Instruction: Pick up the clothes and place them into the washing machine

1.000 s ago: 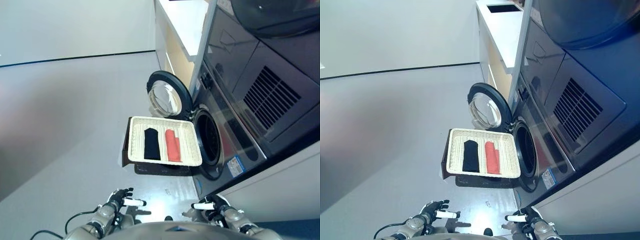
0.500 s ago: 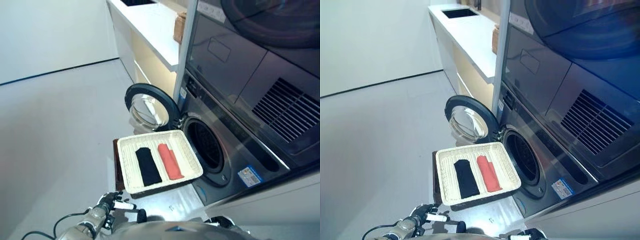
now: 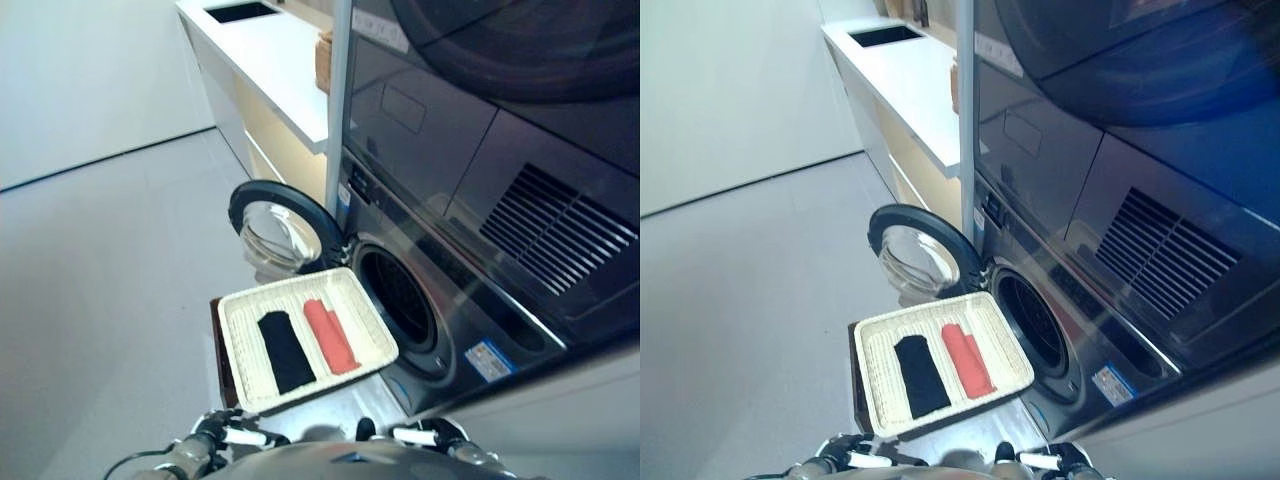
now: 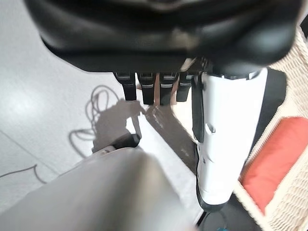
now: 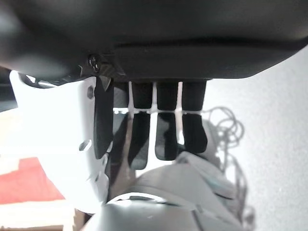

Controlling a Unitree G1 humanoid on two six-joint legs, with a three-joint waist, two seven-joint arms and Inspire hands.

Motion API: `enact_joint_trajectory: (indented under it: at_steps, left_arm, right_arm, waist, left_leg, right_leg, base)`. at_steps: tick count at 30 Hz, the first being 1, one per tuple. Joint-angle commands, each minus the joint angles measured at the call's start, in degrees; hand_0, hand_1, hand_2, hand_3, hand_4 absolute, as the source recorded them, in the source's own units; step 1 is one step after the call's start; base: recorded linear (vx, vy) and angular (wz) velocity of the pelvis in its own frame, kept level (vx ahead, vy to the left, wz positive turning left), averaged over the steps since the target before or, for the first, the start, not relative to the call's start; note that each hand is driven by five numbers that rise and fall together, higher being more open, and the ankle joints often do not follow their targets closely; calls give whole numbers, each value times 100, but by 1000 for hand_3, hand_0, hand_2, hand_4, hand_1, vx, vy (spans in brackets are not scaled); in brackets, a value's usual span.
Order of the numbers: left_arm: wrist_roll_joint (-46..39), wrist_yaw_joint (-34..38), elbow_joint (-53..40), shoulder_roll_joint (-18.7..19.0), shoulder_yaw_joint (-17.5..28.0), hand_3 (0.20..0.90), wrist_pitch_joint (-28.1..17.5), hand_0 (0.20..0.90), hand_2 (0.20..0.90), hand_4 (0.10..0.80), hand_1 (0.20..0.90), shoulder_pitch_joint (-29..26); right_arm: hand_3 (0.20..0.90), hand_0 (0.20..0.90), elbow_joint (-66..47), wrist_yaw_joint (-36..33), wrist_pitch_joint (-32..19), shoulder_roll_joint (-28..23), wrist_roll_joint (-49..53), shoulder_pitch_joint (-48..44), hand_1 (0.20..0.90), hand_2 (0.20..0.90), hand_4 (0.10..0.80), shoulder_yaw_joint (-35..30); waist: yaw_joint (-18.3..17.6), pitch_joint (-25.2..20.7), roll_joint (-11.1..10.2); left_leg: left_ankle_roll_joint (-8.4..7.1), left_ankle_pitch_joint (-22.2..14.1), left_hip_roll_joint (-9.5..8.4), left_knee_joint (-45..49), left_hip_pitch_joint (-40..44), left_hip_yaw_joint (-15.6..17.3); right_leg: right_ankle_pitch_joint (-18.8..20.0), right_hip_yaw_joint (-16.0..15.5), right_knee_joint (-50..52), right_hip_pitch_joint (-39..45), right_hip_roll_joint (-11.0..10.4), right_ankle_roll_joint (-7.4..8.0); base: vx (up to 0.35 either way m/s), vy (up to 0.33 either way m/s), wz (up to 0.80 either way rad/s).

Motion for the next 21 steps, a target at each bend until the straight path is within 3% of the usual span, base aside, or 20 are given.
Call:
enact_joint_trajectory:
  at_steps: [1, 2, 3, 5, 7, 8, 9, 11, 13, 14, 17, 18, 19, 20, 21]
  left_arm:
    - [-51, 62, -3, 8, 90, 900, -238, 900, 900, 800, 900, -581]
    - [-51, 62, -3, 8, 90, 900, -238, 900, 900, 800, 900, -581]
    - [-147, 57, -130, 12, 68, 900, -272, 900, 900, 800, 900, -663]
    - [-155, 125, -228, 36, 42, 900, -305, 900, 900, 800, 900, -802]
    - [-131, 168, -232, 72, -7, 900, -311, 900, 900, 800, 900, -829]
    - [28, 208, -123, 92, -133, 900, -328, 900, 900, 800, 900, -794]
    - [28, 208, -122, 93, -133, 900, -328, 900, 900, 800, 900, -795]
    - [57, 208, 24, 98, -160, 900, -291, 900, 900, 800, 900, -761]
    - [162, 161, 154, 68, -266, 900, -235, 900, 900, 800, 900, -744]
    - [308, 145, 338, 80, -281, 900, -147, 900, 900, 800, 900, -710]
    - [546, 118, 377, 89, -387, 900, -125, 900, 900, 800, 900, -654]
    - [616, 104, 465, 117, -417, 900, -112, 900, 900, 800, 900, -623]
    - [617, 104, 467, 115, -417, 900, -113, 900, 900, 800, 900, -624]
    - [630, 131, 476, 171, -445, 900, -103, 900, 900, 800, 900, -639]
    - [597, 161, 473, 209, -385, 900, -85, 900, 900, 800, 900, -631]
  right_arm:
    - [900, 900, 31, 15, -130, -148, 290, -125, 900, 900, 800, 51]
    - [900, 900, 31, 15, -130, -148, 290, -125, 900, 900, 800, 51]
    - [900, 900, -67, 65, -131, -168, 385, -97, 900, 900, 800, 95]
    - [900, 900, -143, 36, -135, -197, 423, -117, 900, 900, 800, 117]
    - [900, 900, -190, 25, -138, -215, 460, -149, 900, 900, 800, 151]
    - [900, 900, -201, 45, -168, -235, 423, -200, 900, 900, 800, 256]
    - [900, 900, -201, 45, -168, -234, 423, -200, 900, 900, 800, 255]
    - [900, 900, -231, 77, -165, -285, 371, -267, 900, 900, 800, 319]
    - [900, 900, -230, 100, -151, -352, 356, -264, 900, 900, 800, 289]
    - [900, 900, -215, 148, -106, -393, 326, -241, 900, 900, 800, 184]
    - [900, 900, -67, 162, -59, -480, 114, -213, 900, 900, 800, 57]
    - [900, 900, -31, 153, -41, -493, 13, -276, 900, 900, 800, 49]
    - [900, 900, -31, 152, -41, -494, 12, -276, 900, 900, 800, 47]
    - [900, 900, -14, 125, -41, -517, -16, -354, 900, 900, 800, 35]
    - [900, 900, -15, 87, -38, -518, -36, -403, 900, 900, 800, 19]
  waist:
    - [-112, 68, -325]
    - [-112, 67, -324]
    - [-75, 279, -438]
    - [38, 451, -530]
    - [132, 443, -575]
    - [267, 391, -519]
    - [263, 382, -528]
    - [293, 293, -360]
    - [238, 243, -263]
    - [98, 124, -174]
    - [-15, 41, -49]
    - [-19, 92, -4]
    - [1, 92, -5]
    - [79, 188, 40]
    - [183, 231, 87]
  left_leg:
    - [-399, -416, -312, 1023, -120, 0]
    - [-399, -418, -311, 1027, -123, 0]
    - [-530, -90, -306, 2569, -743, -42]
    - [-539, 107, -473, 3288, -1176, -288]
    - [-439, -10, -466, 2855, -1429, -476]
    - [-391, -117, -452, 2005, -1424, -976]
    - [-392, -89, -459, 1970, -1421, -977]
    - [-418, 94, -351, 1106, -1253, -1488]
    - [-467, 250, -242, 869, -1211, -1469]
    - [-432, 131, -240, 798, -1028, -1250]
    - [-296, 25, -396, 588, -827, -948]
    - [-210, -21, -411, 570, -780, -704]
    - [-209, -28, -408, 572, -779, -685]
    - [-171, -46, -363, 616, -807, -501]
    - [-181, -61, -298, 666, -860, -346]
  right_leg:
    - [130, 295, -86, -14, -42, 217]
    - [130, 294, -86, -16, -42, 217]
    - [50, 416, -57, 216, 23, 33]
    - [-10, 548, -18, 311, 27, -47]
    - [-98, 784, -26, 386, 51, -27]
    - [-215, 1216, -6, 460, 178, 64]
    - [-211, 1214, -7, 449, 169, 65]
    - [-330, 1597, 9, 499, 341, 103]
    - [-389, 1732, 54, 519, 370, 137]
    - [-425, 1878, 83, 491, 265, 206]
    - [-336, 2235, 148, 291, 65, 391]
    - [-273, 2368, 351, 53, 24, 482]
    - [-280, 2388, 366, 42, 28, 483]
    - [-306, 2042, 626, -169, -66, 482]
    - [-428, 1277, 856, -250, -267, 405]
  base:
    - [46, -85, -5]
    - [30, -123, -11]
    - [50, -161, 1]
    - [97, -116, -23]
    - [245, 41, -66]
    - [274, 72, -82]
    - [268, 90, -110]
    - [172, 142, -125]
    - [167, 201, -137]
    - [143, 250, -126]
    - [90, 335, -123]
    - [-12, 236, -164]
    - [-85, 160, -162]
    - [-108, 95, -117]
    - [-186, 145, -124]
